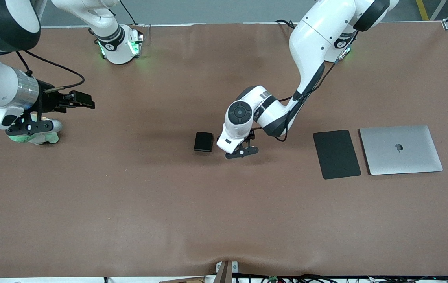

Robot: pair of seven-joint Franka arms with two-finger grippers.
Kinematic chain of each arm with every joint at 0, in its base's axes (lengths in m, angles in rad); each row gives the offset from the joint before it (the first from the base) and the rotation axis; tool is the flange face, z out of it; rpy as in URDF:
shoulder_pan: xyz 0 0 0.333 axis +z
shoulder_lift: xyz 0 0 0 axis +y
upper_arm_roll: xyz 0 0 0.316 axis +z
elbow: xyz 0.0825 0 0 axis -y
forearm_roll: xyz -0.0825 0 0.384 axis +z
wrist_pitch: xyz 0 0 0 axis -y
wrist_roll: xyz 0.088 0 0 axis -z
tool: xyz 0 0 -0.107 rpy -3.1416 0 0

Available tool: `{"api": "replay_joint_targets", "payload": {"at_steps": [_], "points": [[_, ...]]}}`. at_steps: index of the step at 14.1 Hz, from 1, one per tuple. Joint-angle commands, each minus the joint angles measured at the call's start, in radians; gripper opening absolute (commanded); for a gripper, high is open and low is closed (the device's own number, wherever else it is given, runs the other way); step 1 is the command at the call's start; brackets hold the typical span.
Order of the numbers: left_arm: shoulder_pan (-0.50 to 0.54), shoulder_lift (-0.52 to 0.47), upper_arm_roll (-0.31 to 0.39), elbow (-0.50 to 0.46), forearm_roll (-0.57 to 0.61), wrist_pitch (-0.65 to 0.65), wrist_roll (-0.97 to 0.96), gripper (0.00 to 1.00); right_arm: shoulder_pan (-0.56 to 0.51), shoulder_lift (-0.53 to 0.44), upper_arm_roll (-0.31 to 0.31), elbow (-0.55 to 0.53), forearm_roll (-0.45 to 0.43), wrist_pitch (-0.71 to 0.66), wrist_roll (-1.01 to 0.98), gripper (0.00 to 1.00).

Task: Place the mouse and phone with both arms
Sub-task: 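Grasp the white mouse with the left gripper while the right gripper reaches the phone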

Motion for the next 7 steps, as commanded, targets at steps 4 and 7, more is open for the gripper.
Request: {"api": "replay_joint_targets", "payload": {"at_steps": [4,7], "points": [[-0.041,0.016,0.011,0.003,0.026,0.01,-0.072,1.0,0.029,0.021,-0.004,0.02,0.075,0.006,0.098,1.0],[-0.058,0.024,0.011,-0.002,0.028,0.01,-0.105,0.99,0.054,0.023,-0.004,0.019,0.076,0.025,0.158,1.0]]}}
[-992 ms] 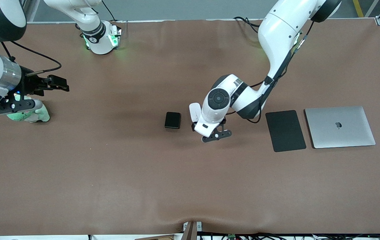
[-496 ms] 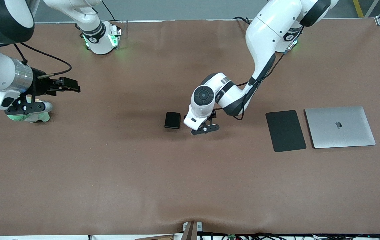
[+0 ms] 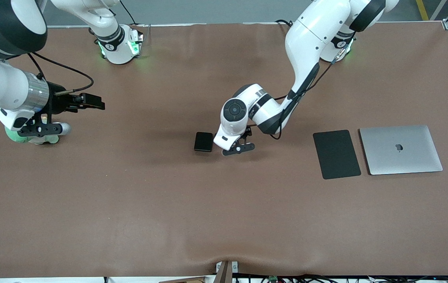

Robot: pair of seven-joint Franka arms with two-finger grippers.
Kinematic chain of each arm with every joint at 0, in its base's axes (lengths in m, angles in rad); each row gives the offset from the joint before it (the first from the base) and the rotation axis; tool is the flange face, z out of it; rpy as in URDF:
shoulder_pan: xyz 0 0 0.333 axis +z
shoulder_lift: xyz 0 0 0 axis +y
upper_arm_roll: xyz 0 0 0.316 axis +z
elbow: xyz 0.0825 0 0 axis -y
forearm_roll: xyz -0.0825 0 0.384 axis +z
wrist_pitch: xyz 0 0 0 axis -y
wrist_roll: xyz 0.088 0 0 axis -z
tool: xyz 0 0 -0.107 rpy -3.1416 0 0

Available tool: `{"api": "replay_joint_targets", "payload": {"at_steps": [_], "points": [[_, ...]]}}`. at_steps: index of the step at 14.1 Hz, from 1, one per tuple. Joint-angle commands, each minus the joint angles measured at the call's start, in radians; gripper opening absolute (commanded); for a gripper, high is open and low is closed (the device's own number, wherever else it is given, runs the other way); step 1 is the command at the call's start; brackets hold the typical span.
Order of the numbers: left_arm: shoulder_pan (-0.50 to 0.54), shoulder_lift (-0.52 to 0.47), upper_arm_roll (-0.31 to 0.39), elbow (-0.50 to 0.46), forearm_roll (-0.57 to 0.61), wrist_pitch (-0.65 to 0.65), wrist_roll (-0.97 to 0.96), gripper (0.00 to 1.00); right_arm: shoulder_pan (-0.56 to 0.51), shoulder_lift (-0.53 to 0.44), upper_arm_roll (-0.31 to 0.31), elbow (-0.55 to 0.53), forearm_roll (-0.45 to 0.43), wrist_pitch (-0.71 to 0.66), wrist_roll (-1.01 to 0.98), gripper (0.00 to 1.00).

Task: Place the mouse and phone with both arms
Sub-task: 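Grasp the white mouse with the left gripper while the right gripper reaches the phone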

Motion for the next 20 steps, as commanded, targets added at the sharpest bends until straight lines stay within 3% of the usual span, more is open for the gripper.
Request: {"api": "replay_joint_targets", "payload": {"at_steps": [1,5,7,10,14,20], "points": [[-0.02,0.009,0.01,-0.009,0.028,0.01,-0.043,0.95,0.036,0.014,-0.005,0.019,0.02,0.02,0.065,1.0],[-0.03,0.011,0.01,-0.026,0.028,0.005,-0.045,0.76,0.082,0.027,-0.005,0.019,0.02,0.058,0.131,1.0],[-0.03,0.009,0.01,-0.025,0.028,0.004,-0.05,0.53,0.101,0.04,-0.005,0.019,0.02,0.081,0.133,1.0],[-0.03,0.003,0.01,-0.023,0.028,0.002,-0.048,0.01,0.133,0.063,-0.005,0.017,0.018,0.119,0.168,1.0],[0.018,-0.067,0.015,-0.011,0.032,-0.103,-0.03,0.0,0.19,0.104,-0.005,0.014,0.018,0.184,0.234,1.0],[0.26,-0.27,0.012,-0.016,0.038,-0.35,0.253,0.0,0.286,0.167,-0.006,0.0,0.006,0.285,0.332,1.0]]}}
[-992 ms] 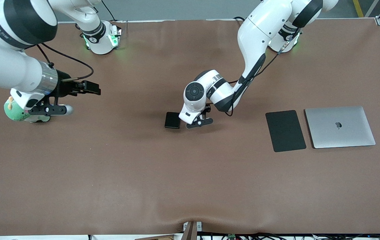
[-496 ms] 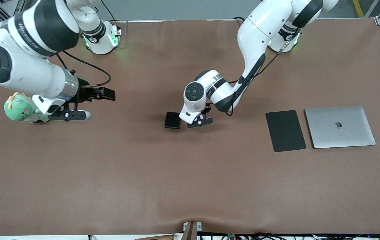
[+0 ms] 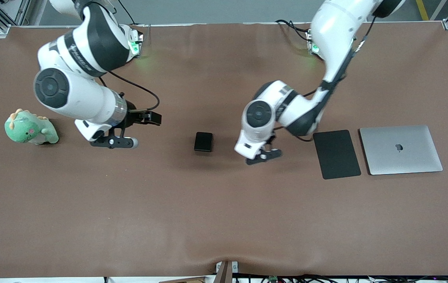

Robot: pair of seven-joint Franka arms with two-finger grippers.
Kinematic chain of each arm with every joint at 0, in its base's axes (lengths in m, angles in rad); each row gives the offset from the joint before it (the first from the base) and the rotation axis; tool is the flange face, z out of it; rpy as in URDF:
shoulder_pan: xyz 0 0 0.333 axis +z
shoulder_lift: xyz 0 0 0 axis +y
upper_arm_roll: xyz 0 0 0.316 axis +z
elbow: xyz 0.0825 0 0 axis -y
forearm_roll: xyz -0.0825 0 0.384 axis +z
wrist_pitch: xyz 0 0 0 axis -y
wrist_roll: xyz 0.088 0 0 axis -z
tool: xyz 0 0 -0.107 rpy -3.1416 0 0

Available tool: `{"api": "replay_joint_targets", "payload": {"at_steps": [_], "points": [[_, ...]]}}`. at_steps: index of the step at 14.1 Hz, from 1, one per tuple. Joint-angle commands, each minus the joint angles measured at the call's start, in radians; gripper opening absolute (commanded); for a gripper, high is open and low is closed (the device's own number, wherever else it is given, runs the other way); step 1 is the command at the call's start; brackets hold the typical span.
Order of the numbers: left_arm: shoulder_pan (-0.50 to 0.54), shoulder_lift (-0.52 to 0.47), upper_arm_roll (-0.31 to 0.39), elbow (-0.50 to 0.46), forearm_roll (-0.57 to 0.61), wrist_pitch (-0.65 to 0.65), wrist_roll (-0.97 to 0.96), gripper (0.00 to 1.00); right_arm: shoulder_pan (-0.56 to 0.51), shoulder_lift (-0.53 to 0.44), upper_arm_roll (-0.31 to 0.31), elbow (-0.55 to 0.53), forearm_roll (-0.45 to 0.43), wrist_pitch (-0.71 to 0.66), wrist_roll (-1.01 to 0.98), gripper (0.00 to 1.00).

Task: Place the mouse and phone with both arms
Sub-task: 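Carry the mouse over the black pad while the right gripper grasps the phone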

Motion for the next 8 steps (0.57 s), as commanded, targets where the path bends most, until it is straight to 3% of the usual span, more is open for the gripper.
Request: {"api": "replay_joint_targets", "payload": {"at_steps": [1,8], "points": [[0.123,-0.083,-0.005,-0.04,0.015,-0.09,0.149,0.0,0.064,0.03,-0.008,-0.01,0.003,0.071,0.07,1.0],[0.388,-0.12,-0.007,-0.097,0.091,-0.147,0.407,0.0,0.203,0.128,-0.01,-0.037,-0.055,0.231,0.212,1.0]]}}
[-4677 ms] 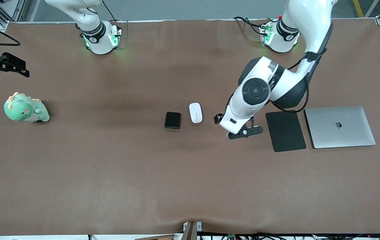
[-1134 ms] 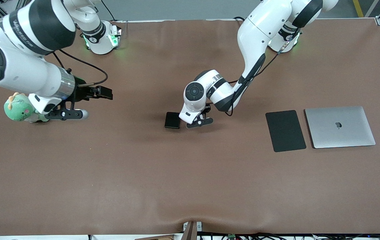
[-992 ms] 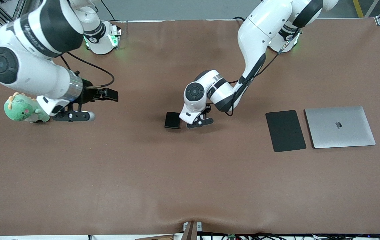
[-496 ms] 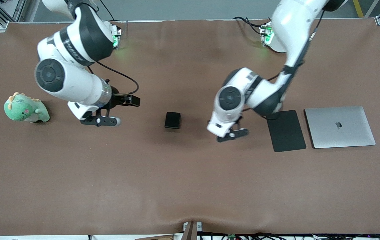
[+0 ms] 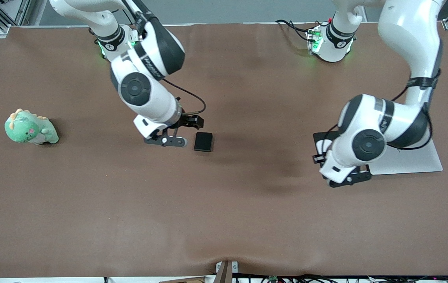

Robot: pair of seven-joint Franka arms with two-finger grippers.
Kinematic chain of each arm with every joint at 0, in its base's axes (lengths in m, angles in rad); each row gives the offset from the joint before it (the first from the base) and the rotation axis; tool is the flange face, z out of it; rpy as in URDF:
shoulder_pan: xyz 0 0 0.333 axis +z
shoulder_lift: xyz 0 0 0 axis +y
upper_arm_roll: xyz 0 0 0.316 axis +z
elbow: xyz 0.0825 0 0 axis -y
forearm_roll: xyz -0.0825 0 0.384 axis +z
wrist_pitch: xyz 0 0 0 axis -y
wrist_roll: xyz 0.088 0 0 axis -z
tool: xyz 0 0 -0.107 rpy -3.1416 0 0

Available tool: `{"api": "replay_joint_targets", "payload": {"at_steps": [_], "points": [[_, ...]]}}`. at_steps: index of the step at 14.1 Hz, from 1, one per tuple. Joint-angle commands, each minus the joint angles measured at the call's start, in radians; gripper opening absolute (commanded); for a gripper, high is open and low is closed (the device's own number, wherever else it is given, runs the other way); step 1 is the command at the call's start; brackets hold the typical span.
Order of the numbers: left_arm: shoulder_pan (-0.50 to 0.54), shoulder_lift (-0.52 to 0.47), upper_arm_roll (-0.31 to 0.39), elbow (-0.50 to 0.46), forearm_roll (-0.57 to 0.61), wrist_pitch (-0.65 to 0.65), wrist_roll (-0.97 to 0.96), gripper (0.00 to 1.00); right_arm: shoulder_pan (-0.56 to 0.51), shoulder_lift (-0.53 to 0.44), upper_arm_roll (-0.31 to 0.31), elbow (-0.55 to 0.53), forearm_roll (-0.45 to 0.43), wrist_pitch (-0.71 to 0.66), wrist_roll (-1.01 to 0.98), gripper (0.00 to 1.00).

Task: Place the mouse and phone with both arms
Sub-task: 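Carry the mouse over the black pad while the right gripper grasps the phone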

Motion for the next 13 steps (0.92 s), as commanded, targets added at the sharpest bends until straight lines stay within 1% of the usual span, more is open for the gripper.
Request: {"api": "replay_joint_targets", "payload": {"at_steps": [1,6,9,13], "points": [[0.063,-0.035,-0.012,-0.051,0.037,-0.006,0.059,0.0,0.02,0.025,-0.008,0.0,-0.023,0.025,0.017,1.0],[0.121,-0.038,-0.012,-0.072,0.043,-0.003,0.075,0.0,0.048,0.108,-0.008,0.0,-0.023,0.097,0.017,1.0],[0.126,-0.035,-0.012,-0.074,0.042,-0.003,0.075,0.0,0.048,0.146,-0.008,-0.002,-0.023,0.113,0.007,1.0],[0.138,-0.03,-0.012,-0.072,0.044,0.0,0.075,0.0,0.061,0.205,-0.008,-0.006,-0.023,0.179,0.003,1.0]]}}
